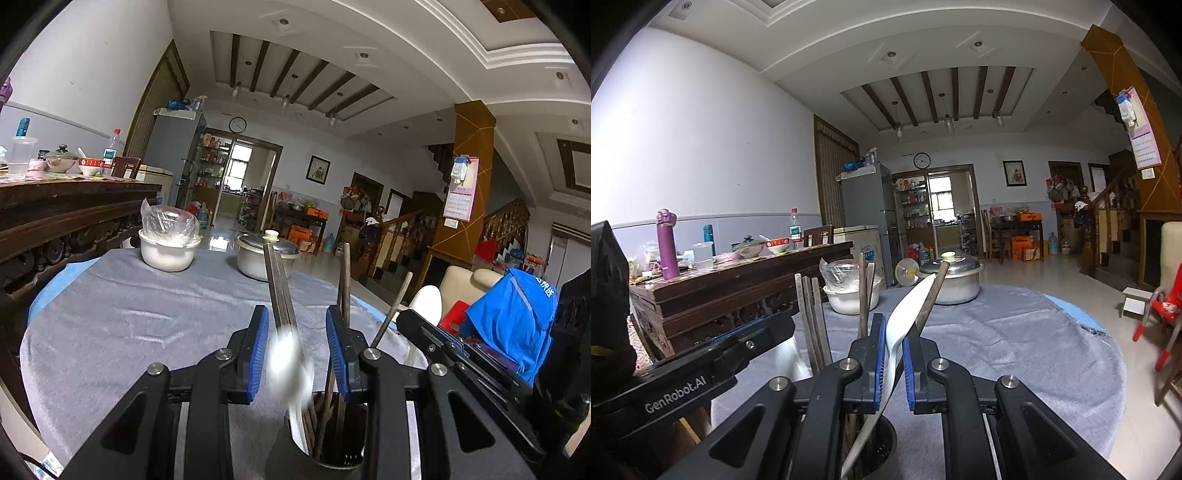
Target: Organize utensils
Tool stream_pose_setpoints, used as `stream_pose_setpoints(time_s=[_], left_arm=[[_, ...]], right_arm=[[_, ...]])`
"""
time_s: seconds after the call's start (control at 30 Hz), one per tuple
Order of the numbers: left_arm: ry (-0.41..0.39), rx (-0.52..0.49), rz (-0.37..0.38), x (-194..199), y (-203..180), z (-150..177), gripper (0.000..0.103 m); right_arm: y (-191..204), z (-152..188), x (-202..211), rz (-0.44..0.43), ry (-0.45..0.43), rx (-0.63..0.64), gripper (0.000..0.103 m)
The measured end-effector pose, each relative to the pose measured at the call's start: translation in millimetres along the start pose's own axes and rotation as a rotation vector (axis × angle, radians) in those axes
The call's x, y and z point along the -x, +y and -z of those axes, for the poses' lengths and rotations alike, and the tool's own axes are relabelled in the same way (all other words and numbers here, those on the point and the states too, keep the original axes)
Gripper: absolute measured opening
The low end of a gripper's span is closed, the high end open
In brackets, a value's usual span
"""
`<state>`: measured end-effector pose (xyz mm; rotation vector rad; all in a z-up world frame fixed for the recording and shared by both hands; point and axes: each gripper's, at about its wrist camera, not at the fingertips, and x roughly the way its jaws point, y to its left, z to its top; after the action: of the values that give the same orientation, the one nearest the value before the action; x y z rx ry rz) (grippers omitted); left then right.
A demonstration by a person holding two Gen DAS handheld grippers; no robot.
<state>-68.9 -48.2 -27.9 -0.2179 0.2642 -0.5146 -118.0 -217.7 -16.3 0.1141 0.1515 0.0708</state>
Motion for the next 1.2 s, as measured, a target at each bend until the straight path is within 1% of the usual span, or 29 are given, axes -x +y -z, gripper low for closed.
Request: stream_pose_setpoints(time_s=[0.07,0.17,0.23,0.3,0.33,0.37,0.4,0.47,0.53,0.6,0.63,0.67,0.7,0.73,0.77,0.8,0.83,0.97,1.07,1.2], left_arm=[[-0.004,-0.009,-0.003,3,0,-2,0.04],[-0.021,-0.022,-0.005,12,-1,-9,0.041],[-0.045,-0.02,-0.017,18,0,-15,0.045],[-0.066,-0.009,-0.033,23,3,-22,0.054],[-0.076,0.0,-0.044,26,5,-25,0.055],[-0.08,0.004,-0.053,27,5,-27,0.056],[-0.08,0.005,-0.061,28,6,-29,0.06],[-0.082,0.005,-0.074,29,6,-30,0.064],[-0.081,-0.005,-0.086,31,5,-29,0.065],[-0.065,-0.029,-0.104,30,3,-29,0.075],[-0.056,-0.041,-0.112,29,2,-29,0.076],[-0.047,-0.048,-0.113,29,1,-29,0.078],[-0.038,-0.052,-0.116,28,0,-30,0.081],[-0.021,-0.055,-0.125,27,-1,-30,0.084],[-0.004,-0.056,-0.135,26,0,-31,0.087],[0.015,-0.055,-0.143,25,0,-33,0.088],[0.027,-0.054,-0.147,25,-1,-33,0.088],[0.09,-0.065,-0.209,26,-1,-38,0.091],[0.143,-0.075,-0.249,25,-3,-39,0.091],[0.177,-0.113,-0.292,29,-7,-41,0.092]], right_arm=[[0,-2,3,-0.002,-0.003,0.001,0.012],[-1,-11,9,-0.012,-0.018,-0.011,0.012],[-3,-22,18,-0.008,-0.064,-0.027,0.012],[-3,-29,23,-0.003,-0.093,-0.032,0.012],[-3,-31,25,0.003,-0.103,-0.032,0.012],[-3,-32,25,0.007,-0.104,-0.03,0.012],[-3,-32,24,0.011,-0.1,-0.029,0.012],[-3,-30,21,0.018,-0.082,-0.031,0.012],[-2,-28,18,0.02,-0.06,-0.037,0.012],[-2,-28,19,0.02,-0.048,-0.034,0.012],[0,-28,19,0.02,-0.045,-0.03,0.013],[1,-28,19,0.022,-0.043,-0.026,0.014],[2,-29,19,0.025,-0.04,-0.025,0.02],[2,-30,19,0.027,-0.039,-0.028,0.03],[2,-31,20,0.029,-0.038,-0.04,0.036],[0,-31,21,0.03,-0.042,-0.053,0.049],[-2,-33,24,0.032,-0.053,-0.068,0.053],[-7,-41,34,0.051,-0.073,-0.088,0.053],[-8,-45,40,0.054,-0.078,-0.099,0.053],[-6,-52,50,0.064,-0.081,-0.096,0.054]])
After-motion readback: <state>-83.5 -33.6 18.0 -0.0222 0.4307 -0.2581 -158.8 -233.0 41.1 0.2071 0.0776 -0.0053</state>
